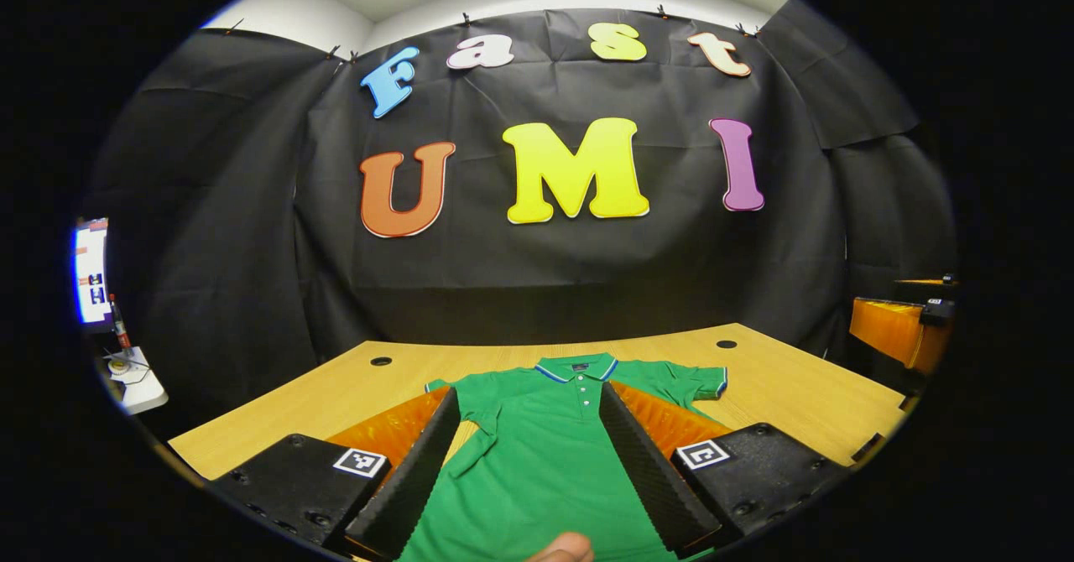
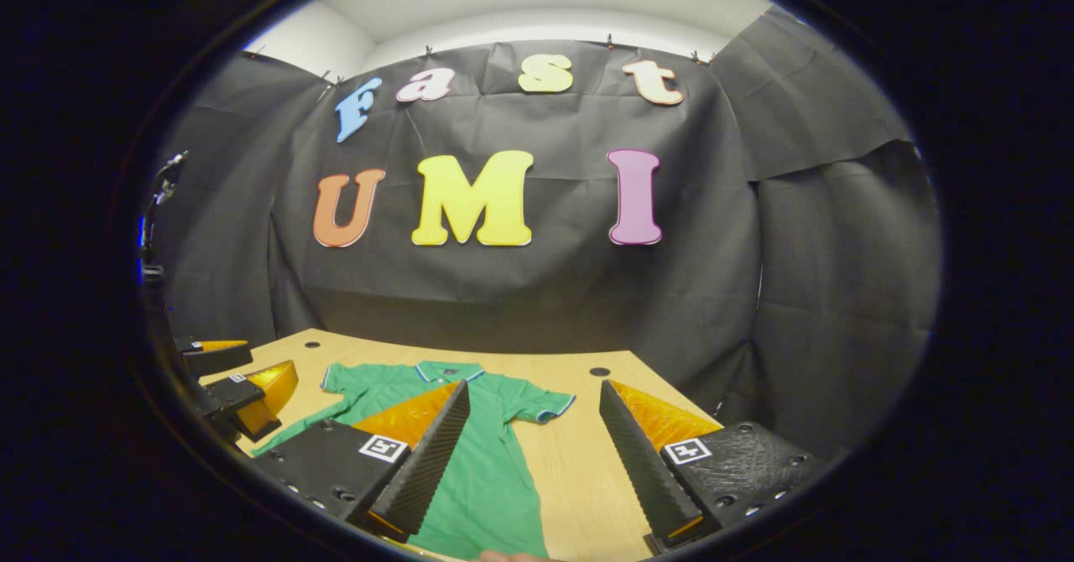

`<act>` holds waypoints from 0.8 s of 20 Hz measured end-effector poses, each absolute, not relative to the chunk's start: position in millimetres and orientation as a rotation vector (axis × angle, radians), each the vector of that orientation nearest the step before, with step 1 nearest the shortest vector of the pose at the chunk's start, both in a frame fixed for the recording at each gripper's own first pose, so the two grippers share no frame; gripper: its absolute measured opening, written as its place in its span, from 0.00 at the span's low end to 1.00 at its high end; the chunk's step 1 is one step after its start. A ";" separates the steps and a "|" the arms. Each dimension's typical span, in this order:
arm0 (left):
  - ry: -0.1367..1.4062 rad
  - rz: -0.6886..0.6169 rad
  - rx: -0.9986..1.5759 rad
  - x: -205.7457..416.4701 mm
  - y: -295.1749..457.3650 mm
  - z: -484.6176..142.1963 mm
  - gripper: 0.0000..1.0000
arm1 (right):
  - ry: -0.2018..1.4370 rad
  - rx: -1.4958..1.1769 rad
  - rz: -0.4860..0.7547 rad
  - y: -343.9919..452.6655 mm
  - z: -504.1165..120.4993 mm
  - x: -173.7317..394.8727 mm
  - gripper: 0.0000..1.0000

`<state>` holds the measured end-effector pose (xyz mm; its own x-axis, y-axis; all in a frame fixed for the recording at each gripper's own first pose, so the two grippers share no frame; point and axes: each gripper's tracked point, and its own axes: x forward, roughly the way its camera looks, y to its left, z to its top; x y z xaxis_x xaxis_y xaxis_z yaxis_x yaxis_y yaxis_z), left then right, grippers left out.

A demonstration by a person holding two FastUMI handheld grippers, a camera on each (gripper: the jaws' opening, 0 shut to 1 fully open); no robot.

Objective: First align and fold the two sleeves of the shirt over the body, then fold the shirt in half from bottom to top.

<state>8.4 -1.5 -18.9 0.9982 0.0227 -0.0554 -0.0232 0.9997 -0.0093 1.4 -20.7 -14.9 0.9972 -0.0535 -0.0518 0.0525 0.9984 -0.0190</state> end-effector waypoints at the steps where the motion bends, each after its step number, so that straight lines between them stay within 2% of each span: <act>1: 0.060 0.024 -0.015 8.3 -0.4 -19.8 1.00 | 0.055 -0.019 -0.053 -21.5 -16.8 1.4 0.95; 10: 0.070 0.030 -0.023 8.9 0.9 -20.8 1.00 | 0.082 -0.005 -0.058 -24.0 -28.4 17.3 0.95; 16: 0.065 0.034 -0.029 10.0 0.8 -20.5 1.00 | 0.193 0.066 -0.073 -27.0 -55.5 93.0 0.95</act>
